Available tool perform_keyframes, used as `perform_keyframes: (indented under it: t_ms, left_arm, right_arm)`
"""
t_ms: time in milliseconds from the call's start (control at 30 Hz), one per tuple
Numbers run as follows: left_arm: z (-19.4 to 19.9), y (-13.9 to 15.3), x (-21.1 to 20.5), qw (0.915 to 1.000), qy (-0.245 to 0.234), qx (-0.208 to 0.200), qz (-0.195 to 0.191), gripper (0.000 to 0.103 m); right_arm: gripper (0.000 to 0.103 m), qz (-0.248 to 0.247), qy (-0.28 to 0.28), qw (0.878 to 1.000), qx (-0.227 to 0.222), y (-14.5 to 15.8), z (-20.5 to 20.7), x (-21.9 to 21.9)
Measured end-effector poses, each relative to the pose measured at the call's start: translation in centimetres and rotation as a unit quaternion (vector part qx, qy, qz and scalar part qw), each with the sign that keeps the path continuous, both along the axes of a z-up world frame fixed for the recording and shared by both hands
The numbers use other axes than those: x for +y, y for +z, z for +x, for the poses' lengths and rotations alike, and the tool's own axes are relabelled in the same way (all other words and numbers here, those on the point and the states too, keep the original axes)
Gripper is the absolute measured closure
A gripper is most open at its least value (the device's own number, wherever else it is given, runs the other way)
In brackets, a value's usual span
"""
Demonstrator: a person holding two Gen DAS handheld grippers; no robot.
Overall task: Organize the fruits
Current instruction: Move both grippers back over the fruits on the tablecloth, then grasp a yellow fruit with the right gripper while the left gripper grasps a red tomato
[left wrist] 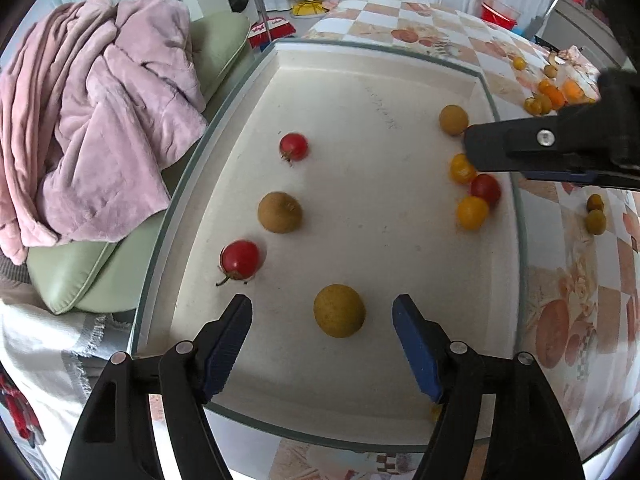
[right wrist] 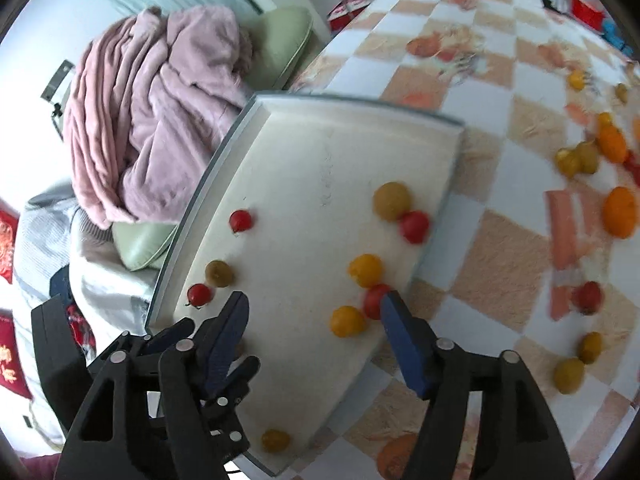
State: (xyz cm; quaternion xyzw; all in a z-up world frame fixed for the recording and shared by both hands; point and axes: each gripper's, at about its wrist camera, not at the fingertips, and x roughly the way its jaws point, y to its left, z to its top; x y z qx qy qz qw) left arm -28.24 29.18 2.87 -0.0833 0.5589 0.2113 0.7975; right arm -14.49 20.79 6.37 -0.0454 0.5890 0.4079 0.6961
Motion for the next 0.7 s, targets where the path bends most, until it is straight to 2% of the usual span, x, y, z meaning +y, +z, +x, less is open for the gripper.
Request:
perform_keyframes:
  t_ms: [100, 233, 400, 533, 700]
  left_arm:
    - [0.4, 0.8, -0.7, 0.9999, -0.012, -0.006, 0.006, 0.029]
    - [1.7, 2.0, -1.9, 0.9993, -0.031, -0.019, 0.009, 0.029]
    - [4.1, 3.5, -3.9, 0.9977, -0.056, -0.037, 0.006, 0.029]
    - [6.5, 4.4, -5.9, 0.9954, -0.083, -0.048, 0.0, 0.03]
    - [9.3, 4.8, -7.6, 0.9925, -0.11, -0.053, -0.007, 0.03]
  right_arm:
    - [0.03, -0.021, -0.031, 0.999, -0.025, 0.5, 0.6, -3.0]
    - [0.03, -0.073, -0.094, 0.991, -0.059, 0.0, 1.1, -8.3]
    - [0.03, -0.128, -0.174, 0.975, -0.055, -2.0, 1.7, -14.1]
    - [0.03, -0.138, -0.19, 0.97, -0.061, -3.4, 1.7, -15.1]
    - [0.031, -0.135, -0.183, 0.967, -0.113, -3.8, 1.1, -13.7]
